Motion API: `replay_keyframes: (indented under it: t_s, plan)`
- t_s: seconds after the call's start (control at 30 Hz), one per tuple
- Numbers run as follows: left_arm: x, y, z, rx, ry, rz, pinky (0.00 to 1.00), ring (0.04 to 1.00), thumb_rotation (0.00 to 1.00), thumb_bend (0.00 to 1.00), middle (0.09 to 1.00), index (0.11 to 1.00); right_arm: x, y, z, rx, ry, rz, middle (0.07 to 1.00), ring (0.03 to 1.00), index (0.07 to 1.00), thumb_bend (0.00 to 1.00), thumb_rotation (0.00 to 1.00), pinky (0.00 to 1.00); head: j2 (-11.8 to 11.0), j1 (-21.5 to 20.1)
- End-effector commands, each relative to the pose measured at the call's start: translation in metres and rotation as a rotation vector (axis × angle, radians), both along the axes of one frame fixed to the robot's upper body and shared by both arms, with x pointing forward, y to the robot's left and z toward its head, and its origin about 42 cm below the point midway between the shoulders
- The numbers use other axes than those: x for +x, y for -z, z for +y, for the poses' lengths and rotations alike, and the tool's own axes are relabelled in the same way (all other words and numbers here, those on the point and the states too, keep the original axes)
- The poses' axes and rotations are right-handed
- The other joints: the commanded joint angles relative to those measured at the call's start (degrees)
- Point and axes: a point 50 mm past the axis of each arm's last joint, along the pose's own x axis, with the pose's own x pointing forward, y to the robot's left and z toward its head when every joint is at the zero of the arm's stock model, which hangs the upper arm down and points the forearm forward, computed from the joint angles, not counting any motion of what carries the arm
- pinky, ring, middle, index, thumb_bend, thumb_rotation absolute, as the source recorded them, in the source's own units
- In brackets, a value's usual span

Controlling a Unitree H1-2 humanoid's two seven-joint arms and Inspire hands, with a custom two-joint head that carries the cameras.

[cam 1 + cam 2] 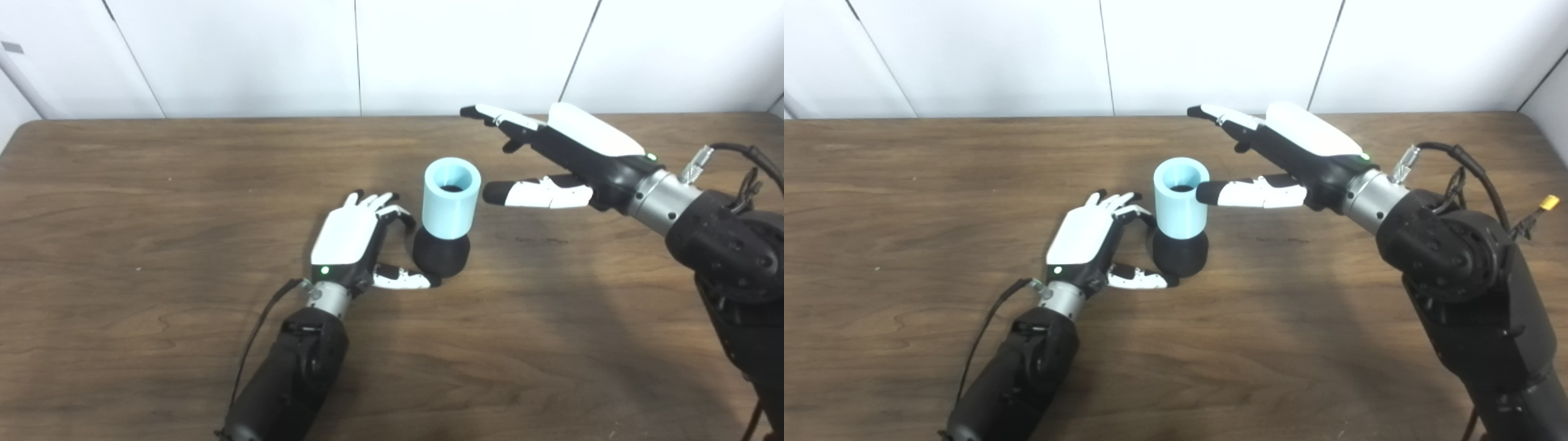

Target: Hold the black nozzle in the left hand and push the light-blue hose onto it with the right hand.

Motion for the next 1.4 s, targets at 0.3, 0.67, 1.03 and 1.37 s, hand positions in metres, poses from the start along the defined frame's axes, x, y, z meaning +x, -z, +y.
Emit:
replay_keyframes:
  t_s: [0.3,0.67,1.03,1.37]
  plan:
    - [0.002,-0.051,0.031,-0.071,0.015,-0.063,0.94,0.905,0.45,1.00,0.912,0.944,0.005,-0.012,-0.004,-0.003,0.016,-0.073,0.944,0.924,0.944,0.67,1.00,0.81,0.13,0.13]
    - [-0.017,-0.084,0.069,-0.272,0.000,-0.109,0.77,0.848,0.49,1.00,0.861,0.854,0.000,0.011,-0.022,0.130,0.100,-0.009,0.933,0.887,0.923,0.66,1.00,0.77,-0.07,0.35]
    - [-0.050,-0.082,0.109,-0.575,-0.110,-0.116,0.71,0.804,0.60,0.71,0.826,0.844,-0.007,0.074,-0.049,0.398,0.235,0.101,0.938,0.906,0.944,0.66,1.00,0.81,-0.51,0.14]
    - [-0.071,-0.068,0.123,-0.728,-0.203,-0.014,0.78,0.855,0.83,0.46,0.882,0.885,-0.017,0.118,-0.039,0.781,0.357,0.169,0.932,0.902,0.927,0.60,1.00,0.82,-0.51,-0.06]
